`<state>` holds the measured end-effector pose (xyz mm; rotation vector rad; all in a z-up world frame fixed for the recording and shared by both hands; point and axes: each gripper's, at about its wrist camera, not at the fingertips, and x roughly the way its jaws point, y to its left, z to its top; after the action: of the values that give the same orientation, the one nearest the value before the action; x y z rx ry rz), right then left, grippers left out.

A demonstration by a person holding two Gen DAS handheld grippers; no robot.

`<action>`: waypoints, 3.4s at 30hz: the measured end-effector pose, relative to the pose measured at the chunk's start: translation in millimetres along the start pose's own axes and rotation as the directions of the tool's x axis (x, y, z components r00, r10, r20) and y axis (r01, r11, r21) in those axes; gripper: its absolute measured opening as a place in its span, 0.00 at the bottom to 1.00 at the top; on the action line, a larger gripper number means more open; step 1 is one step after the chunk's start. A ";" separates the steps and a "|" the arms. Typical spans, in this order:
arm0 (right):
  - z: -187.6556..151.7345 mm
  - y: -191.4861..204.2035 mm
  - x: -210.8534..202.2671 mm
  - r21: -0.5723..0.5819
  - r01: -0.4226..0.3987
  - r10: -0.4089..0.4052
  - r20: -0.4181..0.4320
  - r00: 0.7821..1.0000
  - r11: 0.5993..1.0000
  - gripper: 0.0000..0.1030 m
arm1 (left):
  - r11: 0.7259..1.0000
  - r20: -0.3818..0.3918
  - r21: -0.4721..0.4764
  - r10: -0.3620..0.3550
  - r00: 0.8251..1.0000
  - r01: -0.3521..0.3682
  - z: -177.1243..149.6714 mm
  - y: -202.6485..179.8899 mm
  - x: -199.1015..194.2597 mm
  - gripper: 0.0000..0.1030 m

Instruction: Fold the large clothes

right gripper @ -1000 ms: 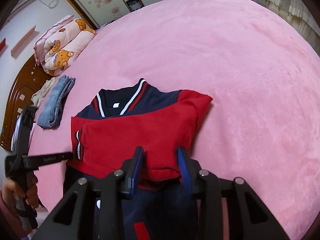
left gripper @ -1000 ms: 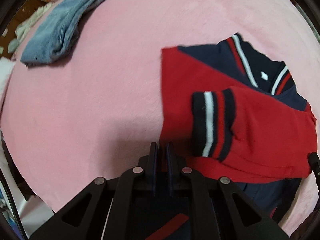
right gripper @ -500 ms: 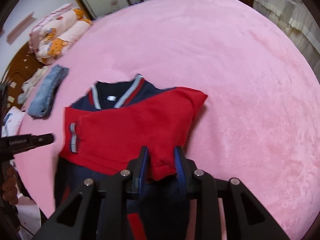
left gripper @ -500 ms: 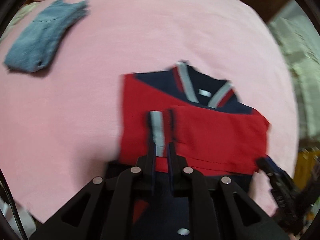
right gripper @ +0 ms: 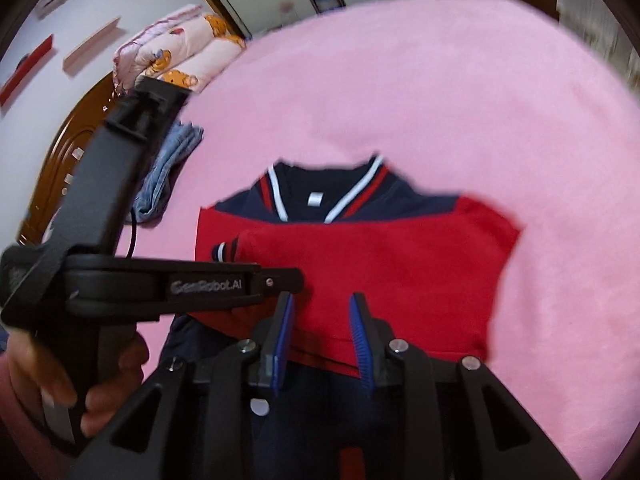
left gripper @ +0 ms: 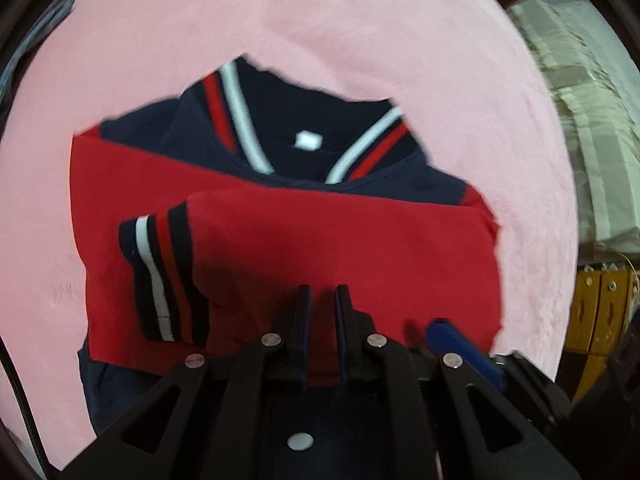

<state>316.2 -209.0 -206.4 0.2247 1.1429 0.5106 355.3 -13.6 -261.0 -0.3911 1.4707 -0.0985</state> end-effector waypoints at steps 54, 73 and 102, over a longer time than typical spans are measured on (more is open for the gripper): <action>-161.8 -12.4 -117.7 0.414 0.179 -0.131 -0.144 0.981 0.892 0.40 | 0.967 0.024 0.023 0.254 0.967 -0.255 -177.0 121.4 -128.2 0.76; -237.0 -40.9 -81.2 0.603 0.296 -0.122 -0.313 0.942 0.741 0.41 | 0.976 -0.248 -0.163 0.099 0.964 -0.142 -220.8 199.7 -50.7 0.76; -173.0 -4.5 -113.4 0.622 -0.135 0.212 -0.051 0.976 0.771 0.09 | 0.921 -0.040 -0.309 -0.261 0.964 0.237 -184.3 151.6 -149.9 0.08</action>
<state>124.4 -283.9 -187.3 0.8924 1.3915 0.2950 132.7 136.7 -176.0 -0.8334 1.5137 -0.0935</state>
